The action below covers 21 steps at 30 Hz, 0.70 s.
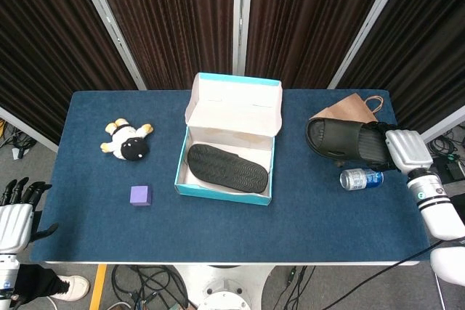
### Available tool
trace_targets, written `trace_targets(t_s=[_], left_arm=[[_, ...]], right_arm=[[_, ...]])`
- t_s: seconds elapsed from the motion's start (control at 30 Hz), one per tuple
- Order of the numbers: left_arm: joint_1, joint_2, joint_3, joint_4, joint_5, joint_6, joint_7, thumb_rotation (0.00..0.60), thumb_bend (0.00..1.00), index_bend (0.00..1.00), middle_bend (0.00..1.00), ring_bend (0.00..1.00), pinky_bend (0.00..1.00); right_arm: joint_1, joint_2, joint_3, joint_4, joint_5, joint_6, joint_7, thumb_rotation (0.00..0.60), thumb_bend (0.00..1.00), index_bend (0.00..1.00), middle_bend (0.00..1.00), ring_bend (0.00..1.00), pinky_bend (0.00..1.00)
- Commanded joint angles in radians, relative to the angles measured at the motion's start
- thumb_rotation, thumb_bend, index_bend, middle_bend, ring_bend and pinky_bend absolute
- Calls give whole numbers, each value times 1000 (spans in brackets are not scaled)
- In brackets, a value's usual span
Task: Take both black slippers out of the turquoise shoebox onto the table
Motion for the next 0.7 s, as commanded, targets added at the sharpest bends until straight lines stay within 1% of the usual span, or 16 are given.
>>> trace_targets(t_s=[0.03,0.13,0.17,0.2,0.23,0.27,0.3,0.37,0.4,0.5,0.6,0.7], left_arm=[[2,5,3,-8,1,3,5,600,0,206,167,52,46],[7,11,4,-17,-2,8,10,600,0,206,167,52,46],[10,13,5,-20,-3,10,11,600,0,206,167,52,46],[12,15,6,-22,-4,11,12,600,0,206,167,52,46],[14,16,7,-24,-6,13,13,600,0,206,167,52,46],[16,17,7,-25,-7,15,14,600,0,206,167,52,46],[18,17,8,-25,-9,16,14,600,0,206,167,52,46],[22,18,10,-24,-10,18,13,600,0,206,167,52,46],[22,18,10,-23,-10,19,12,600,0,206,166,52,46],[23,19,9,-24,-8,22,12,600,0,206,167,52,46],[21,19,8,-24,-7,20,13,600,0,206,167,52,46],[20,20,6,-25,-6,21,11,600,0,206,166,52,46]], right_arm=[[26,-83,3,116,27,-94,5,600,210,488,370,302,473],[61,-155,12,202,40,-161,-3,600,210,381,315,223,363],[71,-175,13,228,45,-184,-7,600,209,317,275,172,298],[83,-194,13,254,51,-209,-14,600,203,223,208,103,205],[99,-212,9,286,62,-248,-34,600,184,137,135,54,124],[112,-221,4,305,73,-277,-56,600,140,53,59,12,48],[124,-228,1,320,86,-299,-81,600,89,13,17,0,9],[141,-236,1,331,118,-317,-134,600,10,0,0,0,0],[145,-234,4,325,125,-313,-150,600,0,0,0,0,0],[146,-201,15,275,135,-286,-183,600,0,0,0,0,0],[143,-141,22,200,141,-259,-214,600,0,0,0,0,0],[136,-65,39,91,132,-226,-221,600,0,0,0,0,0]])
